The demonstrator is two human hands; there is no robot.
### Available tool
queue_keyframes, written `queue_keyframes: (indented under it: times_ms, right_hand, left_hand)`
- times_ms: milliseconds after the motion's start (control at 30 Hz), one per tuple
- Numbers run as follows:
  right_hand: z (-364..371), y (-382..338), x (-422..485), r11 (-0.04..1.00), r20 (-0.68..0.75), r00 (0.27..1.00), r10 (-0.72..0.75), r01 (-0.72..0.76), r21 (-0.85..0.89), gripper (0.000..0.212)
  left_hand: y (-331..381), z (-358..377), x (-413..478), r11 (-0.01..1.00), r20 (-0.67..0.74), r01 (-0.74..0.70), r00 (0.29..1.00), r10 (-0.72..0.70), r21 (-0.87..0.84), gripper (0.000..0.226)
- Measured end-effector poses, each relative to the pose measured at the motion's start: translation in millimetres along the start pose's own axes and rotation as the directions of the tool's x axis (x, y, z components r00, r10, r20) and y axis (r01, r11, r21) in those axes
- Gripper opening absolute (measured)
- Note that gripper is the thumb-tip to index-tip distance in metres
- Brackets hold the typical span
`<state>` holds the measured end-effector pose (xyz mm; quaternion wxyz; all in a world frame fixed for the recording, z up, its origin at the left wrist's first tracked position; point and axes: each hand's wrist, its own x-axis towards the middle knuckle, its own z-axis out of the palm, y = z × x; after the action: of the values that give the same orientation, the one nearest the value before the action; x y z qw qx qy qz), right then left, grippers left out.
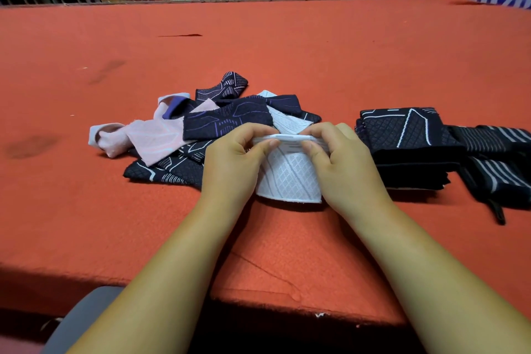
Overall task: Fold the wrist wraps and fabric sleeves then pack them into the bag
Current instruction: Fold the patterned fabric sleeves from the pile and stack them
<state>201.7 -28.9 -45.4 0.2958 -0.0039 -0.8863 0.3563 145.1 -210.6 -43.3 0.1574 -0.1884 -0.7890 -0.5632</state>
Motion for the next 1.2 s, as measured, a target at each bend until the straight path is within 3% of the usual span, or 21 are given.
queue_keyframes:
  times_ms: [167, 267, 367, 567, 833, 900, 1000, 1100, 1200]
  right_hand:
    - [-1, -4, -2, 1.000, -0.020, 1.000, -0.002, 0.002, 0.007, 0.013]
    - [-2, -8, -2, 1.000, -0.041, 0.999, 0.012, -0.012, 0.004, 0.012]
    - [-2, -14, -1, 1.000, -0.077, 0.997, 0.021, -0.021, -0.004, 0.013]
    - [-5, -20, 2, 0.952, 0.015, 0.983, 0.182, -0.180, 0.247, 0.014]
    - [-4, -12, 7, 0.951, 0.027, 0.975, 0.221, -0.221, 0.216, 0.006]
    - [-5, -10, 8, 0.943, 0.022, 0.969, 0.244, -0.243, 0.228, 0.007]
    - [-7, -9, 9, 0.922, -0.013, 0.954, 0.299, -0.285, 0.260, 0.010]
    - [-7, -10, 9, 0.862, -0.023, 0.915, 0.403, -0.372, 0.343, 0.016]
    - [-6, -22, 8, 0.605, 0.211, 0.809, 0.549, -0.559, 0.567, 0.027]
  left_hand:
    - [-4, 3, 0, 0.966, -0.048, -0.141, 0.987, 0.155, 0.218, 0.006]
    - [-2, 1, 1, 0.966, 0.015, -0.164, 0.986, 0.164, 0.199, 0.003]
    - [3, -2, -1, 0.997, 0.040, -0.049, 0.998, 0.047, 0.064, 0.005]
    - [7, -1, 4, 0.993, -0.004, 0.077, 0.997, -0.078, -0.088, 0.007]
    - [3, 1, 5, 0.971, 0.032, 0.188, 0.982, -0.185, -0.150, 0.006]
    - [5, 0, 4, 0.946, 0.069, 0.244, 0.970, -0.235, -0.212, 0.014]
    - [5, -4, 3, 0.885, 0.236, 0.393, 0.911, -0.337, -0.249, 0.035]
    - [4, -3, -2, 0.852, 0.358, 0.472, 0.854, -0.378, -0.225, 0.036]
    - [4, 1, -2, 0.869, 0.267, 0.445, 0.883, -0.386, -0.218, 0.027]
